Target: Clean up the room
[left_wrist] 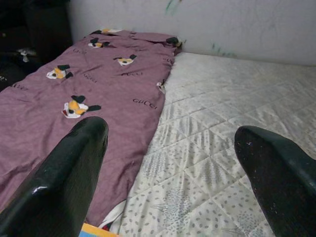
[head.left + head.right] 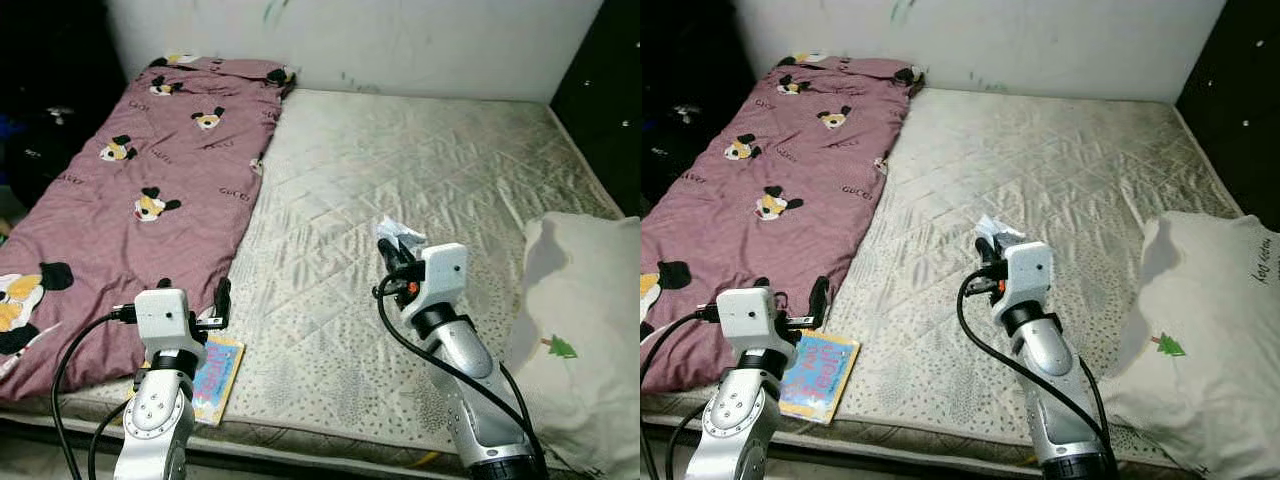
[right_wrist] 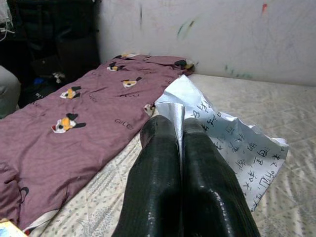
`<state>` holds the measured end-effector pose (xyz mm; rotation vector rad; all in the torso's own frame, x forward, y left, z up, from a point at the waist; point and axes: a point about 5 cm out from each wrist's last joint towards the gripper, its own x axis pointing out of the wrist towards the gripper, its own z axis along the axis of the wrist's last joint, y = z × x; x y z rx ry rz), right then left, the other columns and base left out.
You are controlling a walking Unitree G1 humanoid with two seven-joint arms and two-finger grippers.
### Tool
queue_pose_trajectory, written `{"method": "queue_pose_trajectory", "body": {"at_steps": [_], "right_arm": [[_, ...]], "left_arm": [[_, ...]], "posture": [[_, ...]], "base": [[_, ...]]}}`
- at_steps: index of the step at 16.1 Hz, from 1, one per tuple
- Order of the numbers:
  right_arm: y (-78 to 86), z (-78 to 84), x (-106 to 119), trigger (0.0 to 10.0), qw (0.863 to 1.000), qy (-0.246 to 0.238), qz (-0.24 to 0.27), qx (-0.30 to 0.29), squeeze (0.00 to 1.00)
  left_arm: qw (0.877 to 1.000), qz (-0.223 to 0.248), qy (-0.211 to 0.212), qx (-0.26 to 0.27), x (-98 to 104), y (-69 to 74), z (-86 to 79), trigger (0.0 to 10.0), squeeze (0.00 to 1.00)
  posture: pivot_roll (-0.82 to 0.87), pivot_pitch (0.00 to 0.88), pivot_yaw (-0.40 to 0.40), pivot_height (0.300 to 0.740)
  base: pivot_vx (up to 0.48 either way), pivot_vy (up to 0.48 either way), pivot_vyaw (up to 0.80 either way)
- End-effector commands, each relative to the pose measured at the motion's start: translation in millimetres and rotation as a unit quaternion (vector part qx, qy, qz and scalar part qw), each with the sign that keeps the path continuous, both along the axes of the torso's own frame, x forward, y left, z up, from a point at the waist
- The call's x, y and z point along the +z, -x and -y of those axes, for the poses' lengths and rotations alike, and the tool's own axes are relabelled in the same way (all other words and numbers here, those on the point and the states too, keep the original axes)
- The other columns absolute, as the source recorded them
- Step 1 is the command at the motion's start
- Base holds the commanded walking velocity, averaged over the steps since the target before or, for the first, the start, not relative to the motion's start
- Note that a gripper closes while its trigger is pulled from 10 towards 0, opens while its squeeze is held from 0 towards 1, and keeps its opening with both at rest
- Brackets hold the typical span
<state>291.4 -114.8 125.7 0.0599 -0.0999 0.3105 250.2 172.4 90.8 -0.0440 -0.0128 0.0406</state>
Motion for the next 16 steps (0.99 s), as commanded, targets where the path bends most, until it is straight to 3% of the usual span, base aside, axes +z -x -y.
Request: {"method": "queue_pose_trajectory", "body": {"at_steps": [1, 16], "right_arm": [[1.2, -0.2, -1.4, 10.0, 1.000, 0.010, -0.002, 0.006, 0.00], [0.5, 0.4, -1.9, 10.0, 1.000, -0.003, -0.004, 0.007, 0.00]], "left_arm": [[1.000, -0.015, 0.001, 0.004, -5.5, 2.0, -1.3, 10.0, 0.00], [1.000, -0.013, 0.004, 0.003, -5.1, -0.4, 0.1, 10.0, 0.00]], "posture": [[0.06, 0.079, 0.024, 0.740], [0.06, 0.078, 0.022, 0.740]], "base": [[0.000, 0.311, 0.00], [0.000, 0.317, 0.00]]}}
